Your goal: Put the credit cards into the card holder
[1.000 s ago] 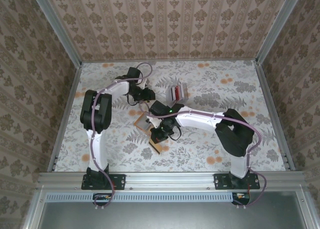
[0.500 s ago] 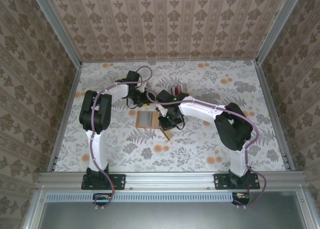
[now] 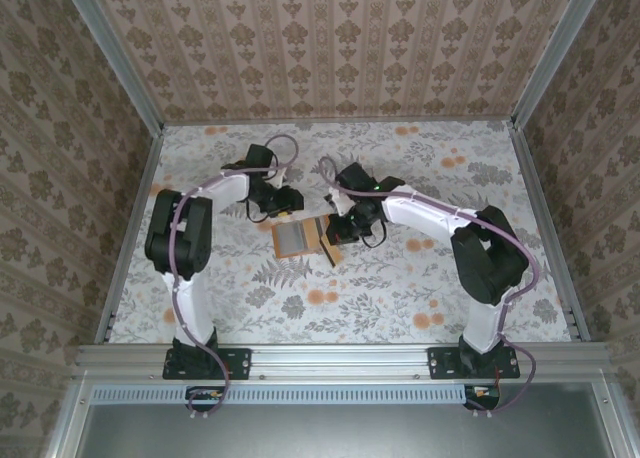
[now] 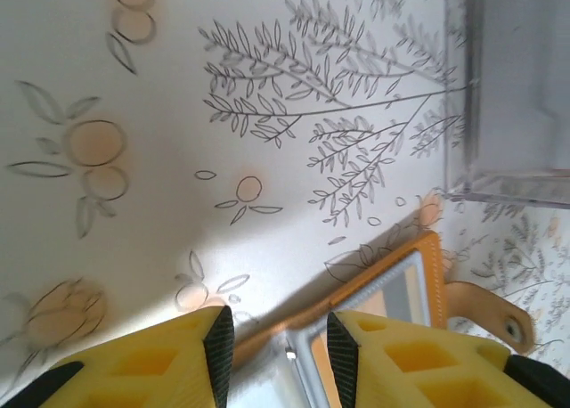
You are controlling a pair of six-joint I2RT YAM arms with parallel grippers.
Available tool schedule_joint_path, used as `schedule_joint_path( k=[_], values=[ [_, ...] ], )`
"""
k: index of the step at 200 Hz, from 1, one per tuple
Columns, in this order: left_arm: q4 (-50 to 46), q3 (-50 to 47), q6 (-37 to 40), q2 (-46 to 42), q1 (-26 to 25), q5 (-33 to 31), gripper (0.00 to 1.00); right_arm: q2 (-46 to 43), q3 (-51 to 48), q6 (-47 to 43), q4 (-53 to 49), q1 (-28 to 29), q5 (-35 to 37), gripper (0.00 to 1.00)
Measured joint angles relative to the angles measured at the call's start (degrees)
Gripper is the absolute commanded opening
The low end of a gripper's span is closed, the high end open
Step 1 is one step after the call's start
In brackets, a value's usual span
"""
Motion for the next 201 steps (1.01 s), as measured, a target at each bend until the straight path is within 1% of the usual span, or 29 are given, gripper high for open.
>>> schedule_joint_path(
  k=[37,60,88,111,149,201],
  values=[
    [0.4,-3.8,-1.7,-9.5,0.7,-3.2,0.43,2.7,-0.3,4.4,11.1,-2.0,-4.9,0.03],
    [0.7,-8.2,-2.8,-12.8,0.9,-4.2,0.41,6.5,0.7,5.7,14.7,-1.7,-6.8,0.03],
    [0.9,-14.9,-4.3,-13.2,1.4,-4.8,0.40,10.4,2.3,5.7,16.3,-1.6,-7.9,0.03],
    [0.9,-18.7,-5.2,-13.2,1.5,-4.9,0.40,11.2,3.0,5.6,16.3,-1.6,-8.1,0.03],
    [1.2,-19.7,-5.6,-13.2,1.4,-5.0,0.37,11.4,4.6,5.6,16.3,-1.6,-8.8,0.03],
    [1.6,-19.7,-5.6,-13.2,1.4,-5.0,0.34,14.9,7.2,5.7,15.8,-1.6,-8.8,0.03]
  ],
)
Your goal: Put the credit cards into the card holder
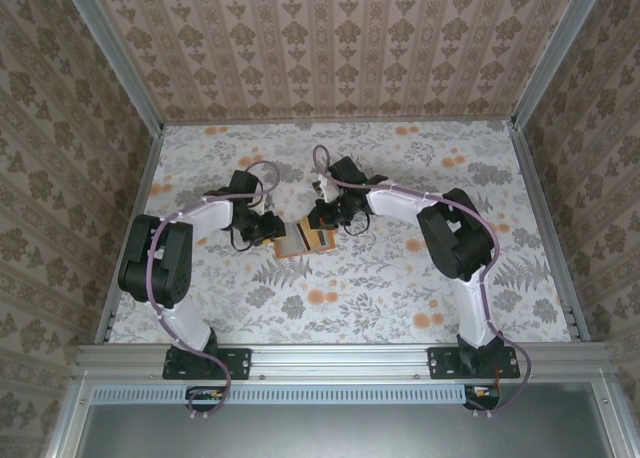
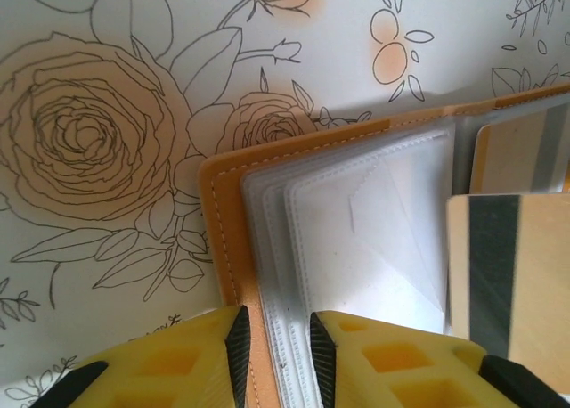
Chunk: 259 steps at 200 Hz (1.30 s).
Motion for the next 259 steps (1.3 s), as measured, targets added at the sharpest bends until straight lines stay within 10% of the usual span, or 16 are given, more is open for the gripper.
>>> schedule_joint_path(
  k=[259],
  values=[
    [4.6,-1.0,-0.9,1.4,0.0,1.8,0.20,3.5,3.7,8.0,2.3,0.5,1.1,0.03]
  ],
)
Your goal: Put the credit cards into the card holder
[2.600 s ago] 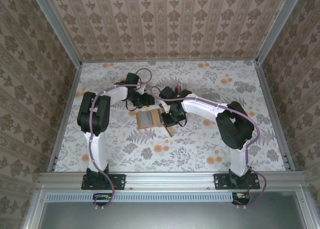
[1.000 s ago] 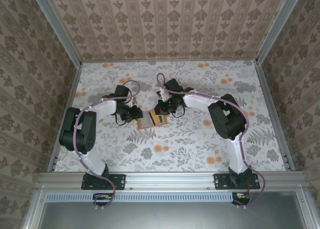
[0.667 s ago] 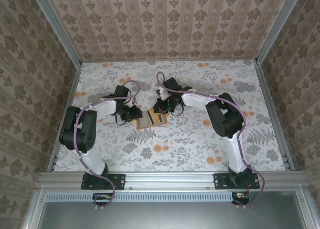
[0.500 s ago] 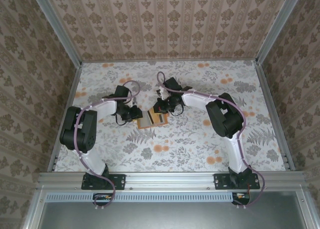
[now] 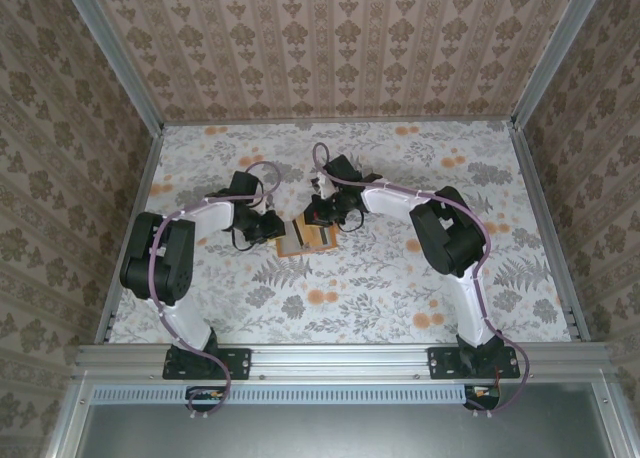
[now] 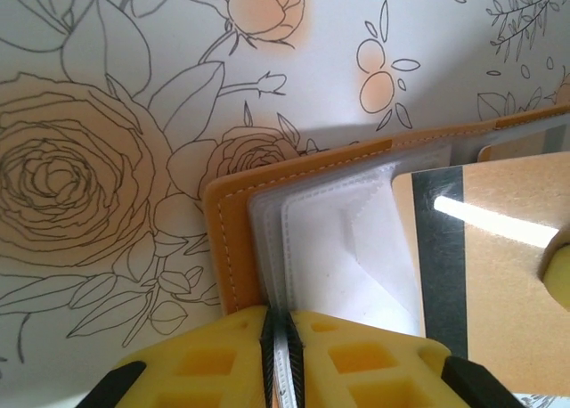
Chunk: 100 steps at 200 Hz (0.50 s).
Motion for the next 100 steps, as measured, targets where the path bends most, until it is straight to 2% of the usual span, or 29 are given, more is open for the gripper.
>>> schedule_joint_path(
  k=[100],
  values=[
    [0.5,0.0,-0.2,0.3,0.0,0.6,0.20,0.0,-2.7,4.1,6.3,2.4,3.1,0.03]
  ],
)
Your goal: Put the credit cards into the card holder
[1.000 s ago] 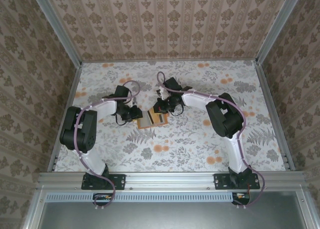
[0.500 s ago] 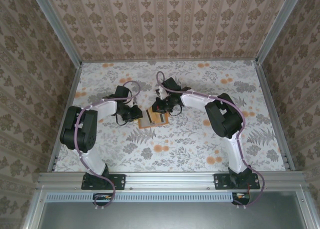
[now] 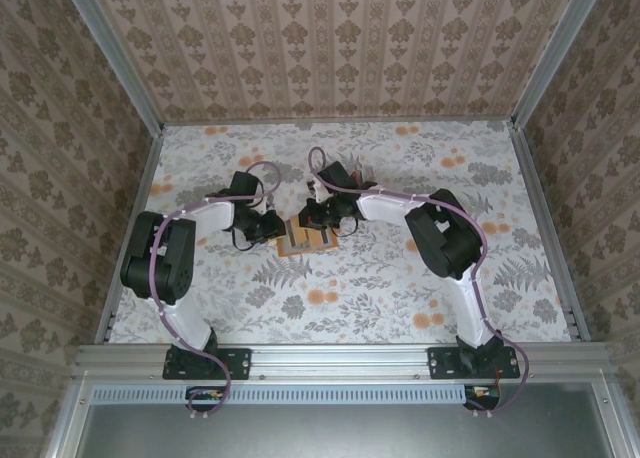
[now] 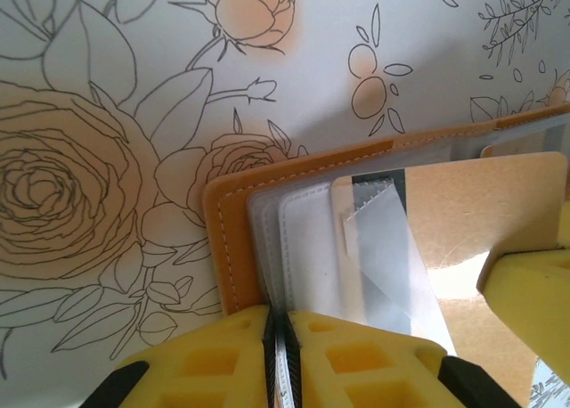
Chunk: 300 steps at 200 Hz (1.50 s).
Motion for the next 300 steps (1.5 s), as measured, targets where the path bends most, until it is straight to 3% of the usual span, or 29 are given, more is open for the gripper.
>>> schedule_joint_path(
  k=[300],
  values=[
    [0.2,-0.2,-0.2,0.9,-1.3,1.6,0.19,-2.8,-4.0,-3.0,-1.5,0.9,-1.0,0.02]
  ],
)
